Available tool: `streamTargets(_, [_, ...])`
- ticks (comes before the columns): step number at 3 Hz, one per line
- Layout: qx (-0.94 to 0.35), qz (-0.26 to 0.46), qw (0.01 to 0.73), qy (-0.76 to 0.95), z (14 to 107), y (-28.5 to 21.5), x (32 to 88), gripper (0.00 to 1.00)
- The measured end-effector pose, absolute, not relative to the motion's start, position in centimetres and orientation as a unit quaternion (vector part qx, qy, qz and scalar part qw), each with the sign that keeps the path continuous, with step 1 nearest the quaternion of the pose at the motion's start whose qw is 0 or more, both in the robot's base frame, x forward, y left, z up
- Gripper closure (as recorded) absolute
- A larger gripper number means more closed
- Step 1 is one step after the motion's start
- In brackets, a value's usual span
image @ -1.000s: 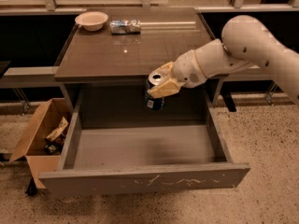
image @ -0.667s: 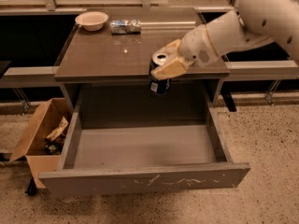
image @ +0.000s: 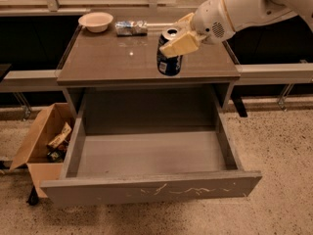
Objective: Pick pepsi can from top drawer and place on counter
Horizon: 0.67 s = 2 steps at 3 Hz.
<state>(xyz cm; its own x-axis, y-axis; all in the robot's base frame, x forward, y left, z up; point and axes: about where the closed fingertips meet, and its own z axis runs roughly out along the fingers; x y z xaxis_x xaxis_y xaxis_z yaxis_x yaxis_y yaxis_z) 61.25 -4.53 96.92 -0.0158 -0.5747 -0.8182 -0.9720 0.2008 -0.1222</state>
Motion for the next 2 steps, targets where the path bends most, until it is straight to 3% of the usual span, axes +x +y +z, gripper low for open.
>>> streamTargets(2, [-0.496,0.240,0.412,0.725,95.6,-6.9,69.1,1.00])
